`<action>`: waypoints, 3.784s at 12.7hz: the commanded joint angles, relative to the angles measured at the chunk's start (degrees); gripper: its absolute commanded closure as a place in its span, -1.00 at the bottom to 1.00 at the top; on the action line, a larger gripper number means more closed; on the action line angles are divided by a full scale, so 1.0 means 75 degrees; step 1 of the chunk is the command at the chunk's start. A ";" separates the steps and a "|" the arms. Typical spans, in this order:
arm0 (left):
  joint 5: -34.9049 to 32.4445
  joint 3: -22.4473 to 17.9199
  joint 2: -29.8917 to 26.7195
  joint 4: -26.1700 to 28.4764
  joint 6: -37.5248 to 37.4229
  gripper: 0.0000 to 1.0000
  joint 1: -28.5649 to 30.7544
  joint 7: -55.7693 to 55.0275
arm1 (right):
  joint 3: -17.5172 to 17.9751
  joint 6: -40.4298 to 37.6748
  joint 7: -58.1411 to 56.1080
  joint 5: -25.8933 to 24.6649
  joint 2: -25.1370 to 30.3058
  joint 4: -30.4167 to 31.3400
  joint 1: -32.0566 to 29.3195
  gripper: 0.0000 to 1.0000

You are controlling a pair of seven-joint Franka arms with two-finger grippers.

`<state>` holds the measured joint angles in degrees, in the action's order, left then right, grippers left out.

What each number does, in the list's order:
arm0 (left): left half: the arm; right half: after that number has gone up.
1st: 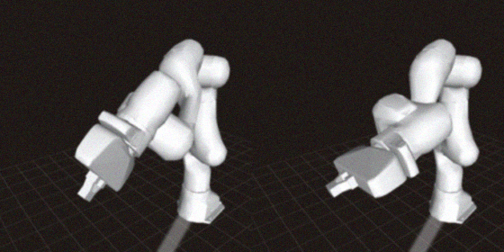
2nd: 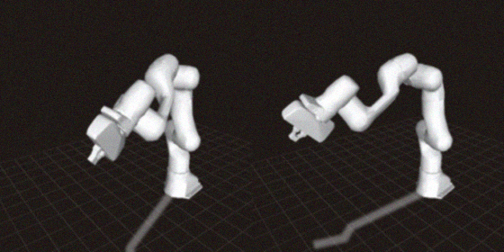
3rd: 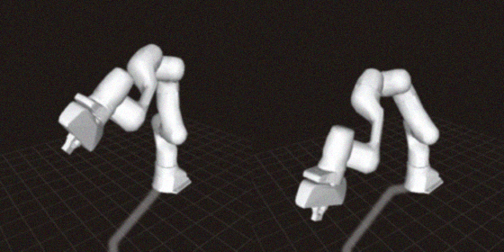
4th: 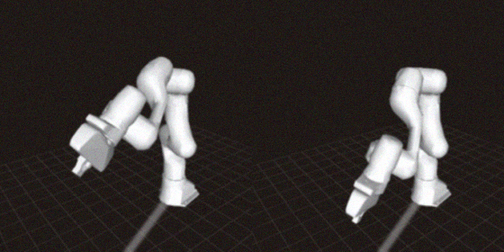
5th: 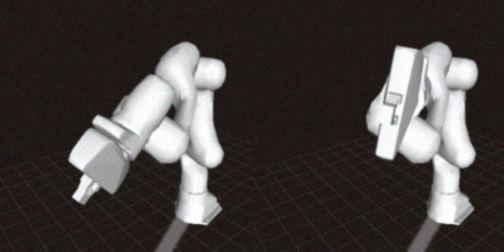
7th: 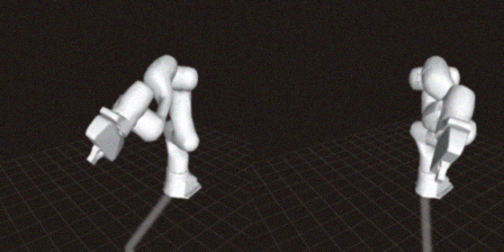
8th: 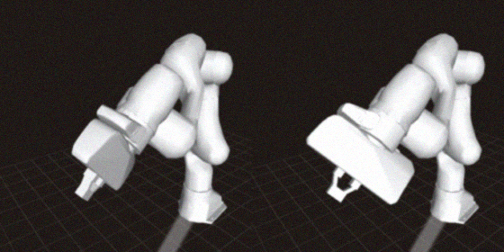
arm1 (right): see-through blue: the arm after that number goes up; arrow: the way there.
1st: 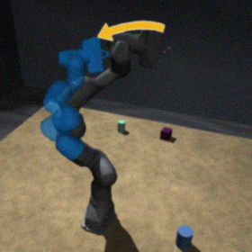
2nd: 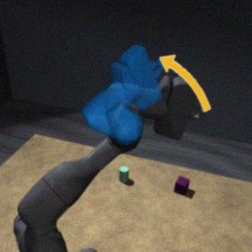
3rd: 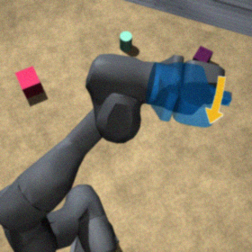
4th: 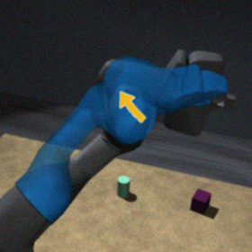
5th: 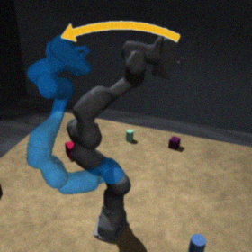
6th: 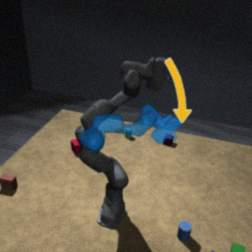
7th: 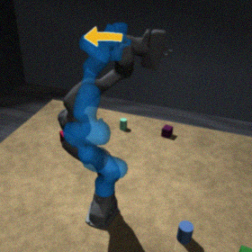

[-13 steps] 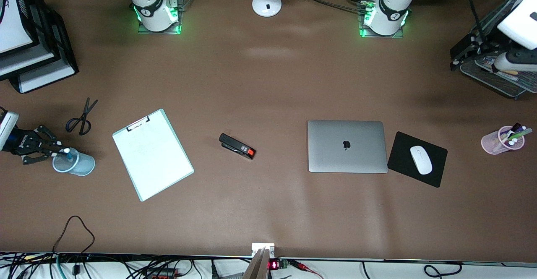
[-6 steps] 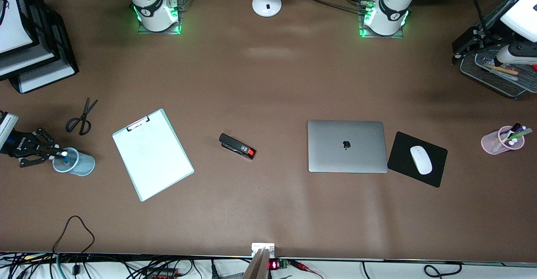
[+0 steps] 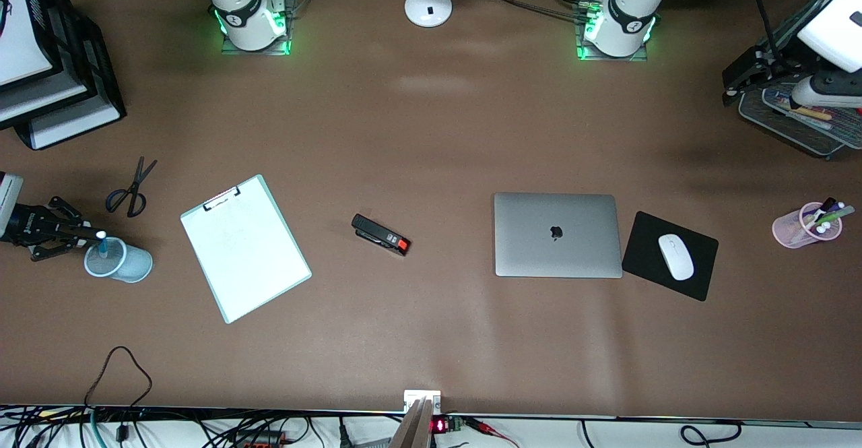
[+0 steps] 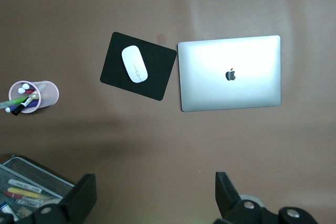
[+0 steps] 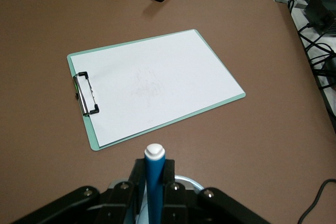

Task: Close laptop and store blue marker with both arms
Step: 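Lower the held marker into the light-blue cup with the right gripper, then open the right gripper to release the marker into the cup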

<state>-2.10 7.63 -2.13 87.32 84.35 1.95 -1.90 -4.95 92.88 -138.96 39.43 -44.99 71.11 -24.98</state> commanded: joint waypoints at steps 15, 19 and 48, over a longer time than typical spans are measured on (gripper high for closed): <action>0.0010 -0.0068 0.0155 0.0017 0.0309 -1.00 -0.0107 0.0159 | 0.0250 0.0178 -0.1253 0.0590 -0.0634 -0.0458 -0.0172 0.92; 0.0022 -0.0056 0.0155 0.0006 0.0309 -1.00 -0.0119 0.0159 | 0.0250 0.0283 -0.1206 0.0823 -0.0693 -0.0470 -0.0184 0.92; 0.0045 -0.0056 0.0166 -0.0053 0.0285 -1.00 -0.0107 0.0148 | -0.0055 -0.2025 0.5622 -0.0733 0.1661 -0.1149 0.1384 -1.00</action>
<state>-2.07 7.49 -0.82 87.34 86.45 1.35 -1.87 -5.11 78.74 -101.50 35.46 -33.34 63.82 -16.62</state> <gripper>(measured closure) 0.000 0.000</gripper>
